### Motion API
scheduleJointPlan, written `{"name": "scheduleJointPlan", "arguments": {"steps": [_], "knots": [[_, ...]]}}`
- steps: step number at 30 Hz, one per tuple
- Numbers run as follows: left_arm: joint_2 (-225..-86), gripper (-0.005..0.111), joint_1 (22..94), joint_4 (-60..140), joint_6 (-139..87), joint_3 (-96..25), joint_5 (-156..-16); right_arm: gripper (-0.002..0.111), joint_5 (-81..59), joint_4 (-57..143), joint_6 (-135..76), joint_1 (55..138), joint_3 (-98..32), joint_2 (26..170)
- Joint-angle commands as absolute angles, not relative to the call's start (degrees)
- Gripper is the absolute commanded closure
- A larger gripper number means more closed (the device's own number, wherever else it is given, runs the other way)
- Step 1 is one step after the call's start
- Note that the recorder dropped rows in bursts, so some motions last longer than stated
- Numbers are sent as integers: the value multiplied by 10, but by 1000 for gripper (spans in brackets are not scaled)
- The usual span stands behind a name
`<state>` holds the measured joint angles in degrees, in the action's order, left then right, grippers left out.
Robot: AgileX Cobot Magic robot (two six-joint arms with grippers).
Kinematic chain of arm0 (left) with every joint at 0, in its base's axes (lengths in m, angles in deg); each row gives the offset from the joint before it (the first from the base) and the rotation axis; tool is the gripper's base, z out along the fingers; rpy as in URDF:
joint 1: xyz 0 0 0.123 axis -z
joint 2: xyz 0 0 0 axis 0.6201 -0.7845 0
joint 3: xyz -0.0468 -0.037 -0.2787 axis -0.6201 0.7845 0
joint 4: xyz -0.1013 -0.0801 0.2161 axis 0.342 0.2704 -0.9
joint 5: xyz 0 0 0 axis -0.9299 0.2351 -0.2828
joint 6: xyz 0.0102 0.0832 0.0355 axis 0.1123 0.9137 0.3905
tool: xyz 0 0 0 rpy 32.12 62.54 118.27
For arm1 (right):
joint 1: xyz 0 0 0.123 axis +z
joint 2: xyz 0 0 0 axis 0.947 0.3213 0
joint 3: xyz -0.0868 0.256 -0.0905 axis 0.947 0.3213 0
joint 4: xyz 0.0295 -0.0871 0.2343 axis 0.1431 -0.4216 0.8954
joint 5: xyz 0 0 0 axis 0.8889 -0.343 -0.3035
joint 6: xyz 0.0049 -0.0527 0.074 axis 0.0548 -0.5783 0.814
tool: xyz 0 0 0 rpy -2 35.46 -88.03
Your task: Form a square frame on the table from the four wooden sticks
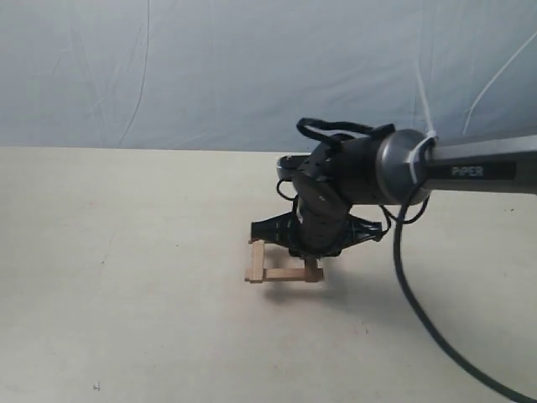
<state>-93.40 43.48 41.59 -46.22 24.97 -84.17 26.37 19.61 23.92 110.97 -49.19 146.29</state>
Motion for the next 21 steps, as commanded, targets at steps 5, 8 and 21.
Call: {"name": "scheduleJointPlan", "arguments": {"steps": [5, 8, 21], "knots": [[-930, 107, 435, 414, -462, 251, -849, 109, 259, 243, 235, 1114, -516, 1509], [-930, 107, 435, 414, -462, 251, -849, 109, 259, 253, 235, 1114, -516, 1509], [-930, 107, 435, 414, -462, 251, -849, 68, 287, 255, 225, 1110, -516, 1471]]}}
